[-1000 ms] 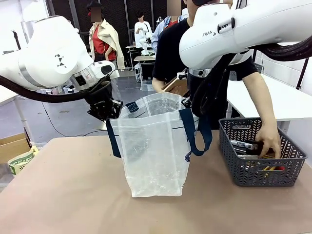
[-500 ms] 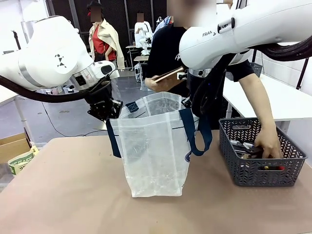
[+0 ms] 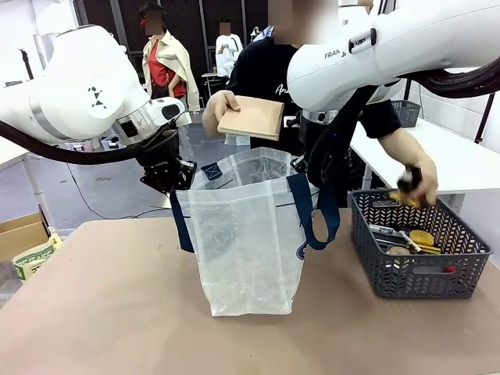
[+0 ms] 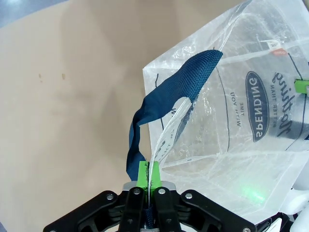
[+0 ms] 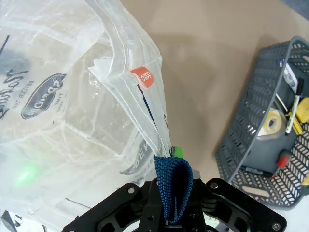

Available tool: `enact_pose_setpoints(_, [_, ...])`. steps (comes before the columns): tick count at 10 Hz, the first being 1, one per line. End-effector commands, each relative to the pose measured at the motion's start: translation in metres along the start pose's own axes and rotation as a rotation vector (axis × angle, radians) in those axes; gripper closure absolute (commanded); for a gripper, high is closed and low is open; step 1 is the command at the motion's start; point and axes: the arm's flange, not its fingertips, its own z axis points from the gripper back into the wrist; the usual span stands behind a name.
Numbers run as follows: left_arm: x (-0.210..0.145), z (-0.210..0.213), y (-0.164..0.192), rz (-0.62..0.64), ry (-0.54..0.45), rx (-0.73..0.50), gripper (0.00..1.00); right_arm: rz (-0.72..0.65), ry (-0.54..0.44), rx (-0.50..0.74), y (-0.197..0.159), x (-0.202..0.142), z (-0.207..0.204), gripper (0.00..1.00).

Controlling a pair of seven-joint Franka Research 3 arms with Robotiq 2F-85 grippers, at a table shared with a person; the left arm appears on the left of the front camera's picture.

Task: Transfer purchased items from the store into the shopping bag.
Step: Move the Reusable shopping bag to the right side of the table.

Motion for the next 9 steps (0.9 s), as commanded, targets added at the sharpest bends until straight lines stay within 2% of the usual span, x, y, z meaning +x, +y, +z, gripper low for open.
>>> enact_pose_setpoints(1, [-0.0001, 0.0001, 0.0006, 0.0, -0.001, 0.001, 1.0, -0.001, 0.0, -0.001, -0.0008, -0.0002, 0.0, 1.0])
enact_pose_setpoints(9, [-0.0001, 0.0001, 0.0006, 0.0, -0.001, 0.001, 1.0, -0.001, 0.0, -0.001, -0.0008, -0.0002, 0.0, 1.0])
